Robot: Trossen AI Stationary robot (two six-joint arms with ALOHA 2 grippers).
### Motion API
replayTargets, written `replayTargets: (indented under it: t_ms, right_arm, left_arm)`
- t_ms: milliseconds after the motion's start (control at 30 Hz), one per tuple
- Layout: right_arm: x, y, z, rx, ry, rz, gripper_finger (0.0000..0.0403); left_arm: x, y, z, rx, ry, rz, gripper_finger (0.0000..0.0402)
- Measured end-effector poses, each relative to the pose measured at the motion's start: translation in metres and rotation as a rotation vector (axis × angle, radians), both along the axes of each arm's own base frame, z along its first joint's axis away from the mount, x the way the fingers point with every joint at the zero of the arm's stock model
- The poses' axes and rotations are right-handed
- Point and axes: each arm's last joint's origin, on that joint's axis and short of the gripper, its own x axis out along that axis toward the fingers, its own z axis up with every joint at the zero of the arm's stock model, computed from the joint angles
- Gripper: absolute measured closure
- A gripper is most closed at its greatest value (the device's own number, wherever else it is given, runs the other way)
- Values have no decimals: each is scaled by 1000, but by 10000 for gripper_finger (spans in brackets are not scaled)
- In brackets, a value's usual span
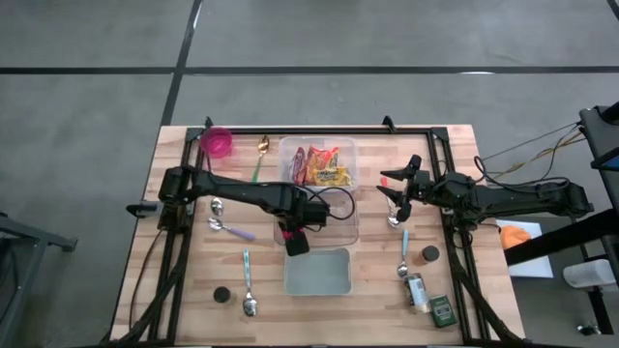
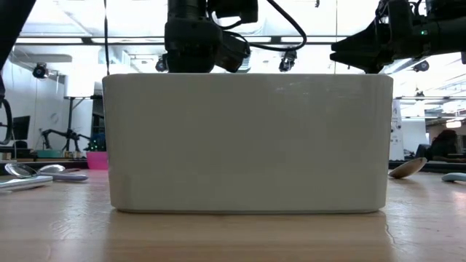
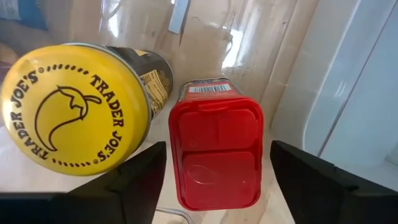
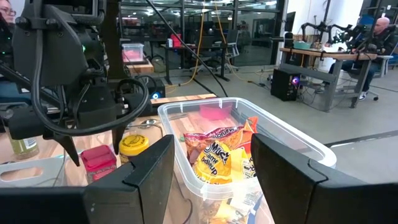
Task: Pick & Place Food Item
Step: Put the green spice bottle into the transparent bin
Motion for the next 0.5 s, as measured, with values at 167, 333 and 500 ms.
replayTargets:
  t_ms: [167,333,500]
  right_arm:
    - [0,0,0,0,0,0,192]
    - [0,0,0,0,0,0,192]
    - [0,0,0,0,0,0,192]
  left_arm:
    - [0,0,0,-1,-2,10,73]
    - [0,0,0,-1,-3,9,31]
    - [-1,0,5,-2,-16,9,9]
